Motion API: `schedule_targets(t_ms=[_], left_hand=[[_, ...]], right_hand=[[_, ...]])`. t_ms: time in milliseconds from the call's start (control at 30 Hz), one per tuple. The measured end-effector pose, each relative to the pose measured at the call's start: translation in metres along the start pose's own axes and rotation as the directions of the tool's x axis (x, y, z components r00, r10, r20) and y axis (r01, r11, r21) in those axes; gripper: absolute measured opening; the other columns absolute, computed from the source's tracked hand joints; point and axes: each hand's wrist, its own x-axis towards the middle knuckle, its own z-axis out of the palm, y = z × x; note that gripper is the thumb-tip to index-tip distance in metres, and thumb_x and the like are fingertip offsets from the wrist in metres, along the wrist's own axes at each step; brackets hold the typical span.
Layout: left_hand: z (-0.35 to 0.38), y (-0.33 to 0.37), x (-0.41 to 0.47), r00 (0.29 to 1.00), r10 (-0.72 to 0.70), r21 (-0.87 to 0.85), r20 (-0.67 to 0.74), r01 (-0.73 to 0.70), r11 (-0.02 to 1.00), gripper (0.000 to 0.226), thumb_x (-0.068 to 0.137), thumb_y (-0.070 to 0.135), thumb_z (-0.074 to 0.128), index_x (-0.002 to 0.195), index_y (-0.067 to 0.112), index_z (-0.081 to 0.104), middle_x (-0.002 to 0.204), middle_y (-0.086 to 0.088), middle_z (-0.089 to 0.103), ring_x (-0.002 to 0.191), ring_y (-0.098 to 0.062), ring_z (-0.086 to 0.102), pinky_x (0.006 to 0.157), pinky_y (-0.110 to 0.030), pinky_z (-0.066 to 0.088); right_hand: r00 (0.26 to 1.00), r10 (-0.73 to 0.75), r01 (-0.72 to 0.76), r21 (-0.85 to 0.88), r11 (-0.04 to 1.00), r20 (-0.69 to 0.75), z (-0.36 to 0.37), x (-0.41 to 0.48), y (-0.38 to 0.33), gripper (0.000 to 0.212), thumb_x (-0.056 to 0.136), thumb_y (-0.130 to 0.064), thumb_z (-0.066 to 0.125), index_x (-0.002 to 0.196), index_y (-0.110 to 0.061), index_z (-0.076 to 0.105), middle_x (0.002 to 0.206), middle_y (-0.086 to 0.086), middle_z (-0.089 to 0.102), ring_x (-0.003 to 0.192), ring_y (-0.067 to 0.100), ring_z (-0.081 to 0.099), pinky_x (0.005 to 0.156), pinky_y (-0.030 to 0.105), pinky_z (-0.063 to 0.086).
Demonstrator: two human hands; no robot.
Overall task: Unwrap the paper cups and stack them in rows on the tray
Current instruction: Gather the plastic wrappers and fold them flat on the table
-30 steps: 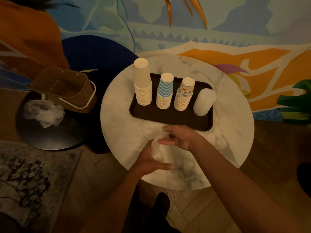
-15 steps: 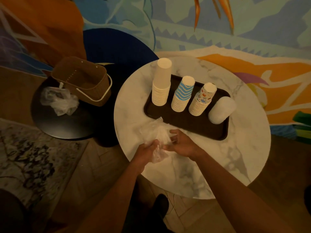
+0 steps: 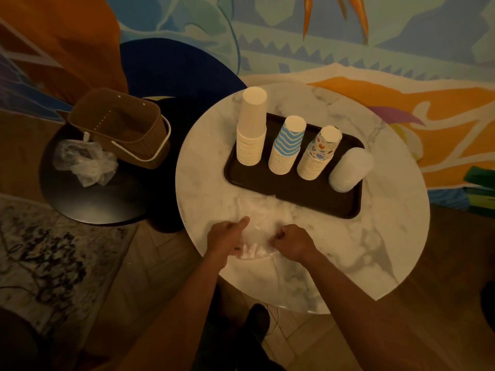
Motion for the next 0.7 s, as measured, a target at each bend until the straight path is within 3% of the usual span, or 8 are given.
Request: schedule_targets(t_ms=[67,133,233,300,400,500,600,700], left_hand=[[-0.003,-0.005,0.004,0.993,0.098,0.074,-0.072,-0.093,0.993,0.038,0.081,0.042,0.083,0.104,0.015,0.071,0.096,-0.009,0.074,0.083,-0.026,0.074,0.072,-0.045,0.065],[-0.007,-0.010,-0.002,0.927,0.342,0.351,-0.151,-0.274,0.895,0.038,0.081,0.034,0.080,0.114,0.022,0.065,0.104,-0.001,0.071,0.091,-0.020,0.070,0.081,-0.038,0.061],[-0.013,-0.022,-0.018,0.653,0.756,0.614,0.038,-0.613,0.498,0.056,0.076,0.002,0.069,0.125,0.027,0.059,0.121,0.006,0.058,0.110,-0.015,0.056,0.090,-0.030,0.051],[-0.017,-0.027,-0.023,0.551,0.766,0.678,0.331,-0.704,0.212,0.080,0.064,-0.007,0.063,0.133,0.033,0.055,0.142,0.011,0.048,0.132,-0.013,0.041,0.105,-0.027,0.038],[-0.022,-0.036,-0.014,0.551,0.602,0.729,0.578,-0.680,-0.076,0.102,0.064,-0.002,0.066,0.151,0.041,0.034,0.167,0.016,0.012,0.154,-0.010,0.006,0.116,-0.030,0.016],[-0.024,-0.045,0.000,0.555,0.567,0.739,0.609,-0.657,-0.151,0.102,0.069,0.008,0.067,0.155,0.041,0.024,0.168,0.014,0.012,0.154,-0.012,0.008,0.119,-0.031,0.012],[-0.024,-0.053,0.009,0.498,0.613,0.717,0.614,-0.677,-0.168,0.086,0.069,0.023,0.072,0.148,0.034,0.042,0.152,0.007,0.047,0.139,-0.016,0.044,0.114,-0.036,0.035],[-0.025,-0.060,0.016,0.464,0.666,0.716,0.584,-0.681,-0.154,0.065,0.072,0.028,0.071,0.135,0.029,0.057,0.136,0.007,0.061,0.126,-0.016,0.056,0.106,-0.033,0.039]], right_hand=[[1.000,0.008,-0.008,0.013,1.000,0.012,0.001,0.001,0.001,0.022,0.087,-0.038,0.070,0.073,-0.024,0.059,0.084,0.001,0.065,0.090,0.026,0.066,0.080,0.036,0.051],[1.000,0.018,-0.019,0.053,0.998,0.024,0.000,0.004,0.002,0.019,0.086,-0.036,0.071,0.078,-0.021,0.064,0.086,0.003,0.066,0.091,0.027,0.067,0.079,0.034,0.051],[0.998,0.036,-0.044,0.148,0.988,0.056,-0.005,0.006,0.002,0.018,0.083,-0.032,0.075,0.082,-0.014,0.071,0.082,0.005,0.065,0.084,0.025,0.065,0.073,0.033,0.050],[0.996,0.036,-0.051,0.200,0.979,0.076,-0.009,0.007,0.002,0.023,0.081,-0.032,0.078,0.083,-0.009,0.075,0.080,0.006,0.067,0.078,0.022,0.063,0.069,0.031,0.047],[0.994,0.040,-0.071,0.308,0.949,0.105,-0.016,0.006,0.002,0.030,0.078,-0.030,0.083,0.087,-0.003,0.077,0.079,0.007,0.069,0.073,0.018,0.061,0.065,0.029,0.046],[0.991,0.045,-0.091,0.394,0.915,0.124,-0.021,0.002,0.004,0.036,0.079,-0.030,0.086,0.093,0.001,0.076,0.077,0.006,0.067,0.070,0.015,0.059,0.062,0.026,0.045],[0.988,0.041,-0.102,0.438,0.893,0.146,-0.023,-0.002,0.007,0.036,0.079,-0.033,0.086,0.092,-0.001,0.078,0.075,0.004,0.067,0.066,0.012,0.059,0.060,0.023,0.046],[0.988,0.034,-0.101,0.456,0.884,0.153,-0.024,-0.006,0.008,0.034,0.078,-0.031,0.088,0.092,-0.002,0.078,0.075,0.003,0.068,0.067,0.012,0.060,0.062,0.024,0.048]])
